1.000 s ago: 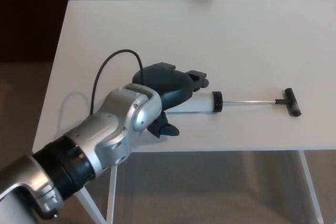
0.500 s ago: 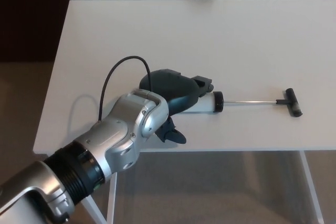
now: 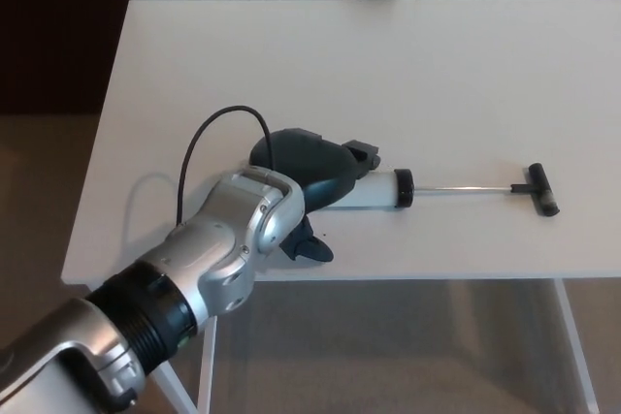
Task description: The robot walks towards a desk on which an air pump is kept in the middle. It lifts it up and holds it with its left hand and uses its right hand to compress it by pushing its handle inwards.
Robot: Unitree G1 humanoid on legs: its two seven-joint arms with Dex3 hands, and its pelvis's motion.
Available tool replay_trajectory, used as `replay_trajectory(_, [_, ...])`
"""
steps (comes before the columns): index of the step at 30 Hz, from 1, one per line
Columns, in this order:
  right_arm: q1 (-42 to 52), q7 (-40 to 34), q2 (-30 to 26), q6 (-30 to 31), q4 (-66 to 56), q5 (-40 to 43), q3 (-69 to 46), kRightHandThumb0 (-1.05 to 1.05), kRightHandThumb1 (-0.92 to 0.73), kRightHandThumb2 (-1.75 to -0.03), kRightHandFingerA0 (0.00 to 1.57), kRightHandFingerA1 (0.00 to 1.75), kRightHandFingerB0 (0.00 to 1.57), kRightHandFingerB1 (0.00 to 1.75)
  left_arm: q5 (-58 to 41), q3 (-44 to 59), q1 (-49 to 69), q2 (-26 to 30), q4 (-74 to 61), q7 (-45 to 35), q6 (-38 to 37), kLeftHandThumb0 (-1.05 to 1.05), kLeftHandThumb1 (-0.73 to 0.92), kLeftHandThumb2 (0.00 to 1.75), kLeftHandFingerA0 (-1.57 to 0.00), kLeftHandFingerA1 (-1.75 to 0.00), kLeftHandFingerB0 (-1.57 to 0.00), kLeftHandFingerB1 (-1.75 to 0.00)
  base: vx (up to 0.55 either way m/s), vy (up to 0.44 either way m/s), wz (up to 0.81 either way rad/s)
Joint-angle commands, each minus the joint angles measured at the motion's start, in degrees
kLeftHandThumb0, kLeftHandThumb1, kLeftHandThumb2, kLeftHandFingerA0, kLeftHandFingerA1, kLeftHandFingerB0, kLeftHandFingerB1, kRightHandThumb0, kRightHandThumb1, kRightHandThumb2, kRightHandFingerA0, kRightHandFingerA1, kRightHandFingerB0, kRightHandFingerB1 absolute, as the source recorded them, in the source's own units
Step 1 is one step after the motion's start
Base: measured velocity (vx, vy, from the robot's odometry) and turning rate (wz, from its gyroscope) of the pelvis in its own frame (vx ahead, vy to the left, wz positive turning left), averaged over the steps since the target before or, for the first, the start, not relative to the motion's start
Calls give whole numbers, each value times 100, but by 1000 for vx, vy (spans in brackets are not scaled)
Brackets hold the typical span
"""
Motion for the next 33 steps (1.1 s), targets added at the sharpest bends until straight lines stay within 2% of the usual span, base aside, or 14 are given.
replay_trajectory(1, [96,25,2,29,-129,112,-28,-32,-53,-87,86,75,68,66,347,50,-213,-377,592,418,-53,-64,44,73,-22,-41,-10,-36,0,0,0])
replay_trajectory(15, [-60,-74,7,93,-303,-8,96,-35,-53,-88,85,75,68,65,603,-17,-763,-1397,2034,888,104,-68,46,77,-29,-43,-8,-35,0,0,0])
replay_trajectory(16, [-78,-8,13,41,-253,46,112,-29,-65,-60,88,69,68,51,610,-35,-763,-1564,2172,955,117,-65,55,58,-41,-34,-15,-27,0,0,0])
replay_trajectory(19, [-100,91,15,-40,-184,142,132,-29,-65,-60,88,69,68,51,621,-39,-776,-1798,2396,1063,113,-65,55,58,-41,-34,-15,-27,0,0,0])
replay_trajectory(20, [-115,132,24,-36,-190,220,125,-26,-69,-60,85,75,67,53,639,-66,-788,-1880,2489,1114,54,-45,63,60,-70,-53,-20,-28,0,0,0])
replay_trajectory(21, [-134,183,34,-34,-196,320,116,-26,-69,-60,85,75,67,53,663,-95,-809,-1993,2630,1190,-25,-45,63,60,-70,-53,-20,-28,0,0,0])
replay_trajectory(22, [-157,205,40,18,-238,406,98,-24,-69,-61,83,78,65,55,661,-111,-819,-2018,2667,1213,-126,-20,60,58,-77,-100,-55,-42,0,0,0])
replay_trajectory(24, [-183,225,46,82,-288,490,76,-24,-69,-61,83,78,65,55,662,-108,-842,-2044,2736,1252,-247,-20,60,58,-77,-100,-55,-42,0,0,0])
replay_trajectory(25, [-187,254,35,83,-299,521,64,-26,-71,-61,83,80,67,55,700,-139,-862,-2065,2789,1202,-215,-22,61,58,-80,-122,-69,-55,0,0,0])
replay_trajectory(27, [-186,289,17,69,-300,545,52,-26,-71,-61,83,80,67,55,750,-170,-893,-2099,2873,1148,-155,-22,61,58,-80,-122,-69,-55,0,0,0])
replay_trajectory(28, [-176,303,3,107,-339,579,40,-27,-70,-60,85,79,70,55,758,-166,-884,-2074,2892,1144,-139,-25,61,58,-82,-95,-65,-53,0,0,0])
replay_trajectory(30, [-164,314,-13,160,-388,619,26,-27,-70,-60,85,79,70,55,759,-146,-874,-2046,2923,1167,-143,-25,61,58,-82,-95,-65,-53,0,0,0])
replay_trajectory(32, [-35,310,36,123,-496,666,5,-29,-69,-61,86,79,68,55,701,-65,-808,-2002,2887,1175,-137,-27,67,59,-80,-99,-65,-57,0,0,0])
replay_trajectory(33, [93,330,92,112,-661,781,-19,-29,-69,-61,80,78,66,56,706,-61,-784,-1948,2860,1230,-201,-23,61,59,-80,-124,-71,-64,0,0,0])
